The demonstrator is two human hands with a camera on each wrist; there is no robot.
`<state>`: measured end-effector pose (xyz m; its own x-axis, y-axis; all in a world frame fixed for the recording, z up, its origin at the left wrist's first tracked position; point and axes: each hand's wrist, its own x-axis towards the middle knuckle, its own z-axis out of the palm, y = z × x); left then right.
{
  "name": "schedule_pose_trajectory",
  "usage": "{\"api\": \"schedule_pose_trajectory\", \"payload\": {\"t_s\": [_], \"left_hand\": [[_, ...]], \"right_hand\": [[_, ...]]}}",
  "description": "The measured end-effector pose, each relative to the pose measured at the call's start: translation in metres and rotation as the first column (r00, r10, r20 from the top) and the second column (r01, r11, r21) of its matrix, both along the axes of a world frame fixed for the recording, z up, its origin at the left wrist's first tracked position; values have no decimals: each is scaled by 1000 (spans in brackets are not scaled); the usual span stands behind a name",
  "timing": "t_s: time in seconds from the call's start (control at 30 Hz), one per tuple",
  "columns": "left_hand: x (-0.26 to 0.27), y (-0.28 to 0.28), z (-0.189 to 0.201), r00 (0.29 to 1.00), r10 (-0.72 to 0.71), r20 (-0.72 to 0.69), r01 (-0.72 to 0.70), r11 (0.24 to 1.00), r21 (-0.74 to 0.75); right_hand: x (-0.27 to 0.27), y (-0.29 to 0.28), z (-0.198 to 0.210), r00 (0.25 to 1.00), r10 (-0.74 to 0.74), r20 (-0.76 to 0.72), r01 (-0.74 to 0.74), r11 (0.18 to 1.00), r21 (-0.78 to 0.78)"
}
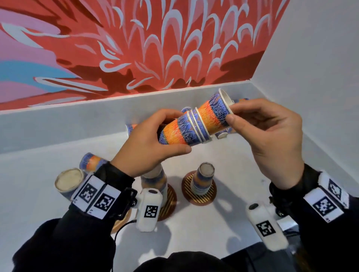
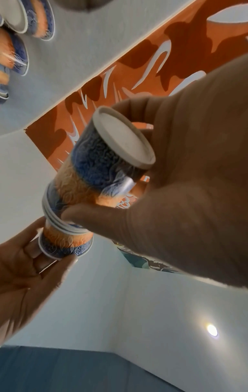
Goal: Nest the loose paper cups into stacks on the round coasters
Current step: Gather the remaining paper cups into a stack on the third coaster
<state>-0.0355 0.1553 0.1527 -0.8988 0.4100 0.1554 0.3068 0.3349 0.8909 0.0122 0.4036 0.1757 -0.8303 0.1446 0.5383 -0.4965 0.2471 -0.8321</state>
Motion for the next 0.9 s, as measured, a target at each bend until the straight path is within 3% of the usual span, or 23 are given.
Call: {"api": "schedule_pose_trajectory", "payload": {"t_s": [0.13,0.3,0.4,0.57,0.63,0.77,0.9], "left_hand": [[3,-4,2,999,-32,17,32,999,33],[8,-9,7,986,-158,49,155,986,57],[11,-4,7,976,-218,21,218,976,10],[14,12,1,968,-249,-23,245,962,-120],[14,19,0,972,-232,-37,226,965,-131],[11,37,-4,981,-196,-8,194,976,-103],[7,58,-7,997,-47,59,48,999,-24]], "right_hand": [[14,-11,-12,996,75,45,-74,997,-18],[23,-14,-21,960,242,144,-207,953,-221],[31,-19,-30,917,325,230,-295,943,-156],[44,-12,-54,964,119,238,-142,986,83],[41,0,-58,952,94,292,-128,987,100],[34,22,-53,878,263,399,-215,963,-162],[24,44,-55,874,279,397,-196,952,-237]]}}
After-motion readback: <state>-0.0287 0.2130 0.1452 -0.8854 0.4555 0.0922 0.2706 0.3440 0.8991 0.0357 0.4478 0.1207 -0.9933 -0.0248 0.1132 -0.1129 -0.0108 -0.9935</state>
